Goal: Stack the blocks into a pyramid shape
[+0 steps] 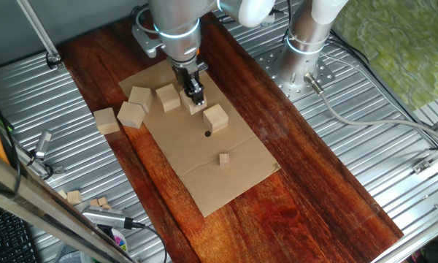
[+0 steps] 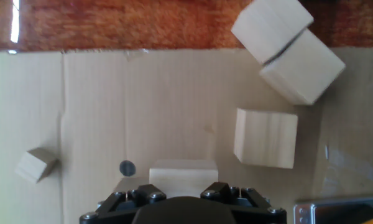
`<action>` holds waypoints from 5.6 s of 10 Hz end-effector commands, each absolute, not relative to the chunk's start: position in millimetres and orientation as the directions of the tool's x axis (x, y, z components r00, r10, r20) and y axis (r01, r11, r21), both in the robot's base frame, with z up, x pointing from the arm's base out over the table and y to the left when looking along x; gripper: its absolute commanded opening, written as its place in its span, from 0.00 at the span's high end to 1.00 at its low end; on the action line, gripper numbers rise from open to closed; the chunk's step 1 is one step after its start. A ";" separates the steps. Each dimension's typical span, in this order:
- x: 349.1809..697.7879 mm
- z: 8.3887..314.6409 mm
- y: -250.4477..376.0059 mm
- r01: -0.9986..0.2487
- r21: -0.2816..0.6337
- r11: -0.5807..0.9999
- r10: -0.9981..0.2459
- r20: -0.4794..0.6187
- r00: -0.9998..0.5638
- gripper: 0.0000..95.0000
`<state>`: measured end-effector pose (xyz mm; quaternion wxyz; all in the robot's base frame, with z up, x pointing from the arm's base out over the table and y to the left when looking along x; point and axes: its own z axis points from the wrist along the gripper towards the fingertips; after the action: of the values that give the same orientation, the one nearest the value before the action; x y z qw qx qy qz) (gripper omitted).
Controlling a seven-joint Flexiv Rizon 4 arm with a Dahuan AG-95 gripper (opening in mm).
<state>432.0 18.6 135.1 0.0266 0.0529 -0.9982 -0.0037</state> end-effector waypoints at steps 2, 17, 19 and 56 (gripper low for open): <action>437.8 142.5 26.7 -0.100 0.009 0.995 -0.101 0.056 -0.993 1.00; 445.3 126.3 83.6 -0.052 -0.013 0.999 -0.053 -0.044 -0.998 1.00; 444.7 119.2 79.5 -0.108 -0.015 0.994 -0.109 -0.051 -0.993 1.00; 444.5 61.2 69.3 -0.067 0.029 0.997 -0.065 -0.043 -0.997 1.00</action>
<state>444.1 69.1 60.7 -0.0218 0.0332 -0.9991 -0.0167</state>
